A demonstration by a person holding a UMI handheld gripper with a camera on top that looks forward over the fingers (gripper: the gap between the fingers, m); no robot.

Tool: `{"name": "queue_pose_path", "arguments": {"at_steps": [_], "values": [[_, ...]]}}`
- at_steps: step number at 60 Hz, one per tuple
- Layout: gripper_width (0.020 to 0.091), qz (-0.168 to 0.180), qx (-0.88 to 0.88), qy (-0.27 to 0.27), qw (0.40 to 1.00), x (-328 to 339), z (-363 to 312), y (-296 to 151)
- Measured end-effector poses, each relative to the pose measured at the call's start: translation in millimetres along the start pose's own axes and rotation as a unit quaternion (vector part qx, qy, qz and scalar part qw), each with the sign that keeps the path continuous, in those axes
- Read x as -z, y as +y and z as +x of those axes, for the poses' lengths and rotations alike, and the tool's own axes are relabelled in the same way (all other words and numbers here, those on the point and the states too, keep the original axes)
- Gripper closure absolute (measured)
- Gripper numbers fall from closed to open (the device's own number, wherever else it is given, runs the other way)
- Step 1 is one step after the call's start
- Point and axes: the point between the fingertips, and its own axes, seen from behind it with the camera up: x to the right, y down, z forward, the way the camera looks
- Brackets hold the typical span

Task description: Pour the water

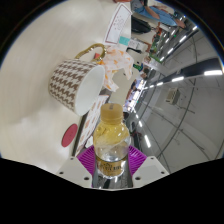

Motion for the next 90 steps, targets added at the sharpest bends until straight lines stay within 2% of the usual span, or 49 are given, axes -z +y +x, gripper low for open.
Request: {"name": "queue_pose_path", "arguments": {"at_steps": [12, 20, 27, 35, 45, 61, 65, 72, 76, 81, 82, 85, 86, 88, 90], "values": [[0.0714, 0.026, -0.025, -0.011, 0.999, -2.5, -5.8, -10.6], [0.0713, 0.061, -0.182, -0.05, 0.98, -1.8, 4.6, -13.4], [0.0712, 0.085, -0.371, -0.086, 0.921, -8.0, 29.1, -3.5], [0.0714, 0.099, -0.557, -0.134, 0.814, -30.5, 43.9, 12.6], [0.0712, 0.093, -0.693, -0.197, 0.687, -60.9, 17.7, 15.7], [0.0708, 0.08, -0.752, -0.275, 0.594, -79.0, -58.7, -7.0], [0.0698, 0.068, -0.761, -0.299, 0.572, -75.5, -80.4, -14.0], [0.0695, 0.079, -0.778, -0.286, 0.554, -74.4, -78.8, -11.7], [0.0658, 0.078, -0.777, -0.286, 0.555, -74.2, -78.9, -11.1], [0.0574, 0.066, -0.771, -0.301, 0.557, -72.5, -82.2, -12.1], [0.0518, 0.06, -0.769, -0.308, 0.557, -70.8, -85.0, -12.7], [0.0292, 0.047, -0.768, -0.32, 0.552, -65.6, -87.1, -11.0], [0.024, 0.044, -0.769, -0.321, 0.551, -63.5, -85.8, -9.5], [0.029, 0.036, -0.769, -0.322, 0.551, -58.1, -83.9, -3.9], [0.027, 0.029, -0.769, -0.32, 0.553, -50.8, -80.7, 2.9]]}}
